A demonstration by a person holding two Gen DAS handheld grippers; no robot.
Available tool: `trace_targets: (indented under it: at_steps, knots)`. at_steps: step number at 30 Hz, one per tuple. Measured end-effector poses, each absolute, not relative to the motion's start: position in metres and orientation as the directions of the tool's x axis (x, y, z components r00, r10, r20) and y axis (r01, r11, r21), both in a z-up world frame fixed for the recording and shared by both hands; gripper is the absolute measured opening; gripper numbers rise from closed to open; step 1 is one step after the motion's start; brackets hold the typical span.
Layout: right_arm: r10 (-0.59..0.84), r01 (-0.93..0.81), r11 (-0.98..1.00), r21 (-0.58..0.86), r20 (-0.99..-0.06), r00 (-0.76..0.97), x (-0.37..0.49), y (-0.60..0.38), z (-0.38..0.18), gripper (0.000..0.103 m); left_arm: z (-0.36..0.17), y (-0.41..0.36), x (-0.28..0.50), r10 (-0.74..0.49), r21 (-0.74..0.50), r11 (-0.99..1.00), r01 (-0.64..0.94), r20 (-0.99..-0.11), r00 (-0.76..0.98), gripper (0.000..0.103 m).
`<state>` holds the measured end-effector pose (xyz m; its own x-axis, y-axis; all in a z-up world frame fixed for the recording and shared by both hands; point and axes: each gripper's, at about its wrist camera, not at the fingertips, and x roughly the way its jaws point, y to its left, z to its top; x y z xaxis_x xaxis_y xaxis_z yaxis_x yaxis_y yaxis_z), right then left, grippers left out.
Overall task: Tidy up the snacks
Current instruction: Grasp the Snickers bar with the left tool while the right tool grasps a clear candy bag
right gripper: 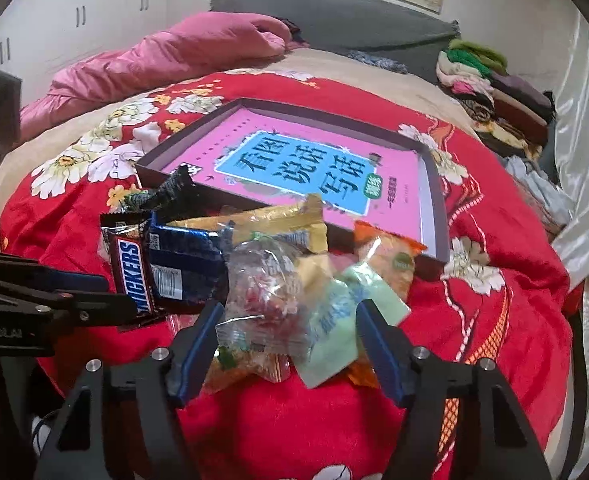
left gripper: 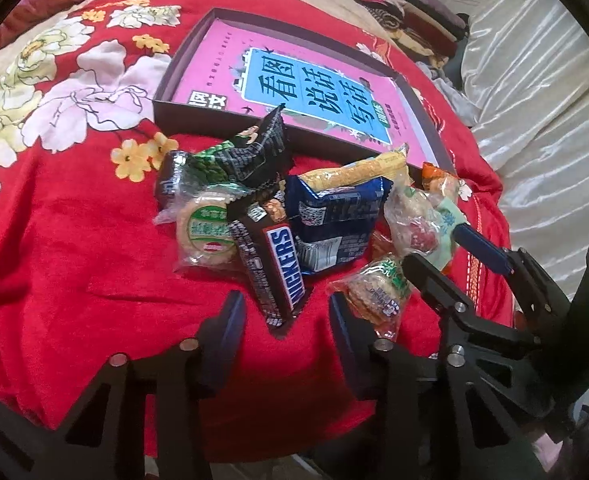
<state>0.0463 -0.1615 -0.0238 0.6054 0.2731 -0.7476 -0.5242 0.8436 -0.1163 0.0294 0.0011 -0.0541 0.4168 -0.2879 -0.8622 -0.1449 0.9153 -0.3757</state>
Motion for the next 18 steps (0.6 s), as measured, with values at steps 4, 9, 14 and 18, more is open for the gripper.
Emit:
trace_targets:
  at_steps: [4, 9, 14, 18]
  knots:
    - [0.29, -0.556, 0.822, -0.125, -0.749, 0.596, 0.05, -0.155, -0.028, 0.064, -0.058, -0.003, 0.034, -0.293, -0.381, 0.912, -0.15, -0.863, 0.411, 0.039]
    - [0.286, -0.57, 0.807, -0.155, -0.742, 0.607, 0.056, -0.151, -0.03, 0.056, -0.063, -0.001, 0.038, -0.301, -0.396, 0.902, -0.173, -0.863, 0.406, 0.039]
    - [0.305, -0.578, 0.805, -0.131, -0.745, 0.593, 0.062, -0.153, -0.031, 0.047, -0.065, -0.002, 0.039, -0.302, -0.399, 0.899, -0.184, -0.865, 0.4, 0.039]
    - [0.335, -0.592, 0.801, -0.094, -0.749, 0.571, 0.064, -0.154, -0.031, 0.041, -0.067, -0.004, 0.043, -0.297, -0.396, 0.896, -0.202, -0.87, 0.393, 0.037]
